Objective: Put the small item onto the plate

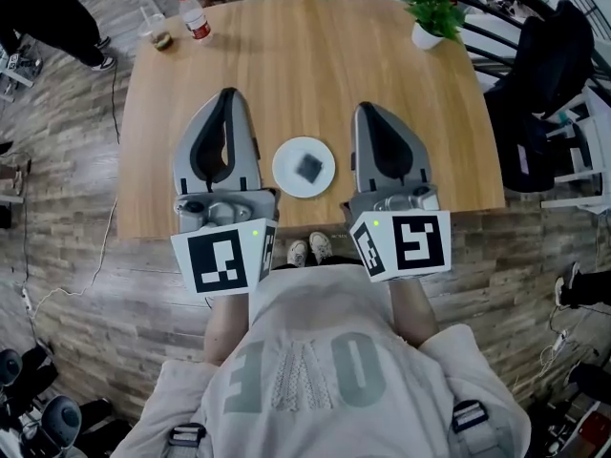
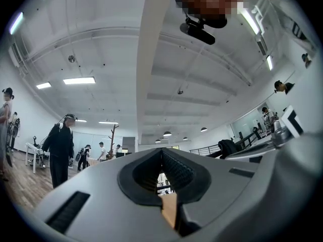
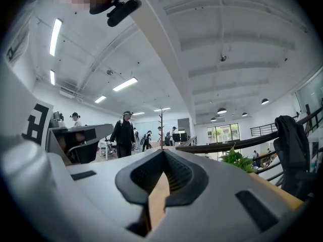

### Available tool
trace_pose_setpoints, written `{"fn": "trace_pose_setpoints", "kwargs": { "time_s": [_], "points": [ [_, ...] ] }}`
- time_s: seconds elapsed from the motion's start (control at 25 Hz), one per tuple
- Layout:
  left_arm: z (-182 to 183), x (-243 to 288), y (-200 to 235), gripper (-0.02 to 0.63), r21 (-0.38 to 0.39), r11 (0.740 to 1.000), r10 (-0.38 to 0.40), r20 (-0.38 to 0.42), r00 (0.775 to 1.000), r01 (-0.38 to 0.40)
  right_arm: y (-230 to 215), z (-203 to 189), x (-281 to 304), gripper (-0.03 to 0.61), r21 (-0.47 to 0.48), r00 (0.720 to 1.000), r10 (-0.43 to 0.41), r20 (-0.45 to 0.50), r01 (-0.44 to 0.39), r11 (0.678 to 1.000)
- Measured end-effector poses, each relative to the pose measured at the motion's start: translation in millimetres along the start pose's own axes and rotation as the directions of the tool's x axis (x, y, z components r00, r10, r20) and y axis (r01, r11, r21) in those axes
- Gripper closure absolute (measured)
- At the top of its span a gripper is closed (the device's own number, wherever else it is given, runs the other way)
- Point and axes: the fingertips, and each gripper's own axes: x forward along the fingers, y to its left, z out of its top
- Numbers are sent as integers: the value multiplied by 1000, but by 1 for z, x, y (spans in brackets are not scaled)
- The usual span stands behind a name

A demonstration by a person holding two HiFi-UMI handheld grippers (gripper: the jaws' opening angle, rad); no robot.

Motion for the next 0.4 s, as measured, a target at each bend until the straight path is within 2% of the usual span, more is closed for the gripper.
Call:
{"fn": "trace_pose_setpoints", "kwargs": {
  "time_s": [0.4],
  "points": [
    [2,-5,-12,604,-9,1000,-17,-6,1000,17,2,0,-11,561,-23,1000,-2,-20,1,1000]
  ]
}}
